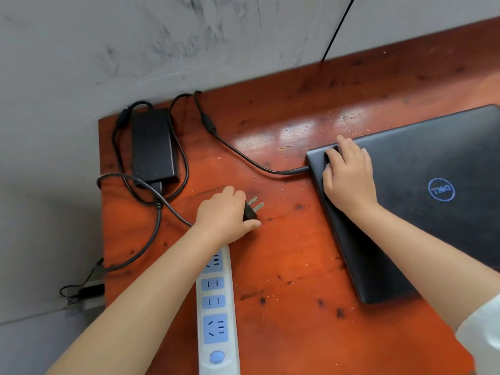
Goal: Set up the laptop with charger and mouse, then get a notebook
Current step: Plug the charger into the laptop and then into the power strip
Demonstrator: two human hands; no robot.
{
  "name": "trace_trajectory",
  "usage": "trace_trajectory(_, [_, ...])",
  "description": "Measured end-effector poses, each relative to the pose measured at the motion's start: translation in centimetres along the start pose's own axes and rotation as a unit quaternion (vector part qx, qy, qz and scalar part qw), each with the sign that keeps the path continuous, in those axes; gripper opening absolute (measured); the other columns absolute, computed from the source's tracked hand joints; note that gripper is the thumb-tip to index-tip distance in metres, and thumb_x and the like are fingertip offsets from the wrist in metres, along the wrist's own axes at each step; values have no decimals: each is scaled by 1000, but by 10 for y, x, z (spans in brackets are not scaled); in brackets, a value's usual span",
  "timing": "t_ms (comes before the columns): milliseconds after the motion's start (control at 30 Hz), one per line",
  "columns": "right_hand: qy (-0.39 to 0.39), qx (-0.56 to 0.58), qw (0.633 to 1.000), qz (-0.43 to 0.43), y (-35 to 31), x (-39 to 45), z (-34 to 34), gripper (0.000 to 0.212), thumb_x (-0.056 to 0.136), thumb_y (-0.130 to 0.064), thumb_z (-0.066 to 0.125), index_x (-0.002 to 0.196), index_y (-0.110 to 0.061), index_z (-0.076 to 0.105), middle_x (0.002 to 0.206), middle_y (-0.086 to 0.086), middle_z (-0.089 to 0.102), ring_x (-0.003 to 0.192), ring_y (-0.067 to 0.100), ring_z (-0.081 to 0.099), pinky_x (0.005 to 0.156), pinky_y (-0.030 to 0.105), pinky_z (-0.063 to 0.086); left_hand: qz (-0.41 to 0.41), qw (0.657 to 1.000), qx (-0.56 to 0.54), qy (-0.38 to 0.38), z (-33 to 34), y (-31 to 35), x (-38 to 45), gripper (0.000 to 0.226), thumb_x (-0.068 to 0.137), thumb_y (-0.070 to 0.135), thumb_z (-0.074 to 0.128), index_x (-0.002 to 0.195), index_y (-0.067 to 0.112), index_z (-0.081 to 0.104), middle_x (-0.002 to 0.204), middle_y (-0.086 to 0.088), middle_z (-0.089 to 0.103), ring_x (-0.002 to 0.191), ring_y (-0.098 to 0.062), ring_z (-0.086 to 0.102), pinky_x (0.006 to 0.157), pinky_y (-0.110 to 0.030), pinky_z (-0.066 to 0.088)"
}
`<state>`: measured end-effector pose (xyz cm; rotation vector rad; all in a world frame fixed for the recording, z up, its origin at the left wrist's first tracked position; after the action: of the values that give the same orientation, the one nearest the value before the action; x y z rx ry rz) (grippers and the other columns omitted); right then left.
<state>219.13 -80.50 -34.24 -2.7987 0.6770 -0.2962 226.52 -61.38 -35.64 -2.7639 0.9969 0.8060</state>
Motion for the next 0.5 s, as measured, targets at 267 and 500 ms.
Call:
trace_trajectory(267, [-20, -38, 987, -157, -48, -37, -2, 24, 66, -5, 53, 79, 7, 69, 105, 30, 68, 99, 47, 64, 85, 62, 47, -40, 980, -125, 151, -22, -22, -36, 34, 90, 29, 57, 113, 6, 45, 103, -15, 66, 91, -35, 62, 67, -36, 44])
trace_trajectory(500, [-88, 41, 979, -178, -99, -84, 34, 30, 73, -8, 61, 100, 2, 68, 117, 26, 65, 111, 47, 58, 92, 66, 39, 163, 954, -22, 250, -50, -45, -111, 25, 62, -6, 80, 82, -10, 67, 69, -26, 63, 53, -36, 62, 42, -40, 55])
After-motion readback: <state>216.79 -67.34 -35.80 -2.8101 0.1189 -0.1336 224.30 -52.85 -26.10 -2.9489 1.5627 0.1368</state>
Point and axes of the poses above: each hand's wrist, its own x-axis towards the middle knuckle, its own z-axis out of the palm, y = z × x, the point moved 6 cm from there along x, towards the middle knuckle
